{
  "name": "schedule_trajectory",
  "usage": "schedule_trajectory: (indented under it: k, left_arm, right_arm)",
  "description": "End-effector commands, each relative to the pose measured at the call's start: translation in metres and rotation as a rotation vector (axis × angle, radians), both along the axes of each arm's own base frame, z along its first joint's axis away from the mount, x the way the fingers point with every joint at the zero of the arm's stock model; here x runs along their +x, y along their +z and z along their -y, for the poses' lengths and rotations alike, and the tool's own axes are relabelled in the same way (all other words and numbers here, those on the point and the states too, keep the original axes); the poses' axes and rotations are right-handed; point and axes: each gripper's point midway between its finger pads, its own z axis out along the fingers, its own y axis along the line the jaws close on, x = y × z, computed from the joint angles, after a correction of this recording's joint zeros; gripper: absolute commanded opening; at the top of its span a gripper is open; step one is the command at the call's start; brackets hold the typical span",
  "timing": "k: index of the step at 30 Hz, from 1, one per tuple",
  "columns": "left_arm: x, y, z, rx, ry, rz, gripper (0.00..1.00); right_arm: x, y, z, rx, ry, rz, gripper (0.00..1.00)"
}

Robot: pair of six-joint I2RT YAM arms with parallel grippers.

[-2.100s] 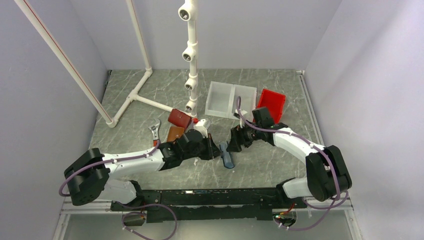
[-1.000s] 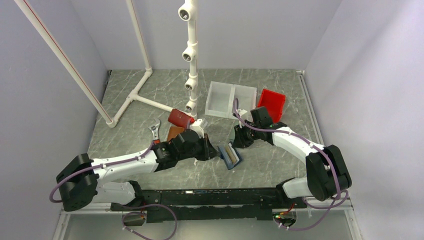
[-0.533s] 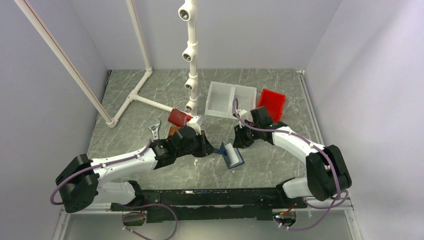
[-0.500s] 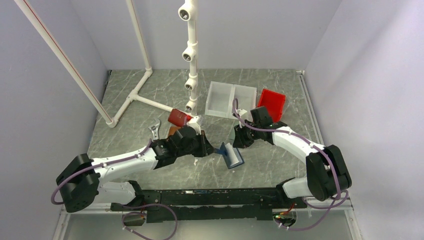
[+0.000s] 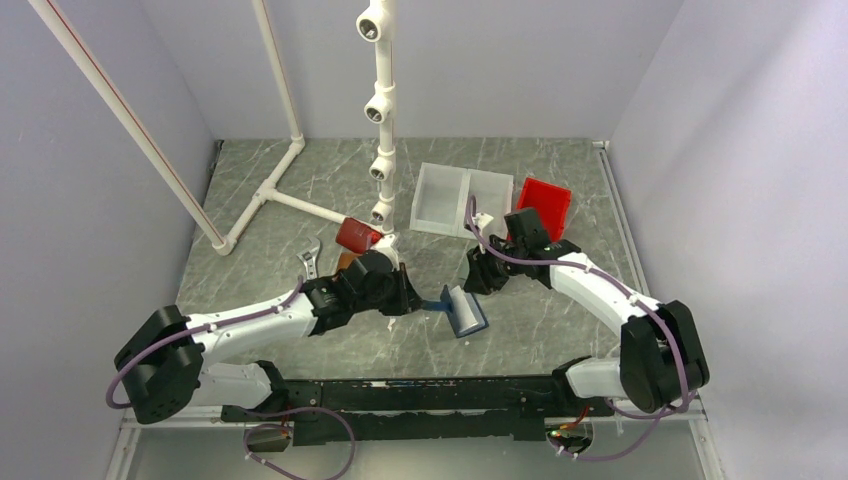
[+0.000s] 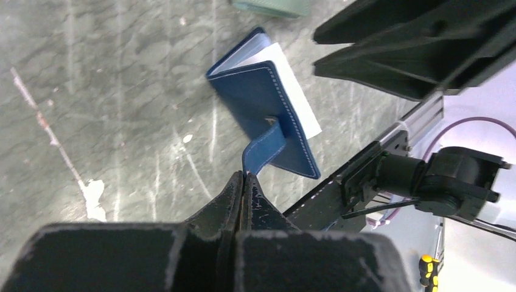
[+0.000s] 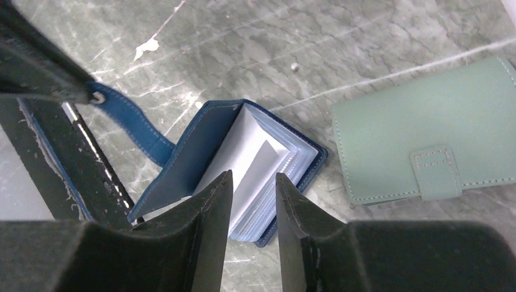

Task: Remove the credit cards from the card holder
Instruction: Open the card holder at the center of the board.

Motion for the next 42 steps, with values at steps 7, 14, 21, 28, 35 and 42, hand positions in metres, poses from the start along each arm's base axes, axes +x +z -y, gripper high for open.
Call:
schedule_trajectory:
  k: [7,14,21,28,35,42]
  left_arm:
    - [-0.005,-0.048,-0.055,0.196,0.122,-0.12,0.0]
    - [-0.009,-0.072,-0.076,0.296,0.178,-0.182,0.0]
    - [-0.01,-0.078,-0.071,0.295,0.161,-0.203,0.0]
    - [-0.012,-0.085,-0.069,0.303,0.157,-0.229,0.0]
    - [-0.011,-0.081,-0.061,0.279,0.144,-0.241,0.04]
    - [-0.012,-0.069,-0.046,0.155,0.144,-0.249,0.2]
  right_arm:
    - [-0.014,0.03,-0.013,0.1,0.184,0.062,0.38]
    - [-0.015,0.022,-0.015,0.097,0.183,0.024,0.37]
    - [-0.018,0.017,-0.018,0.092,0.195,0.018,0.34]
    - [-0.022,0.004,-0.024,0.05,0.208,-0.006,0.2]
    - [-0.035,-0.003,-0.04,0.044,0.26,-0.037,0.17]
    - [-0.051,-0.006,-0.065,0.079,0.304,-0.107,0.17]
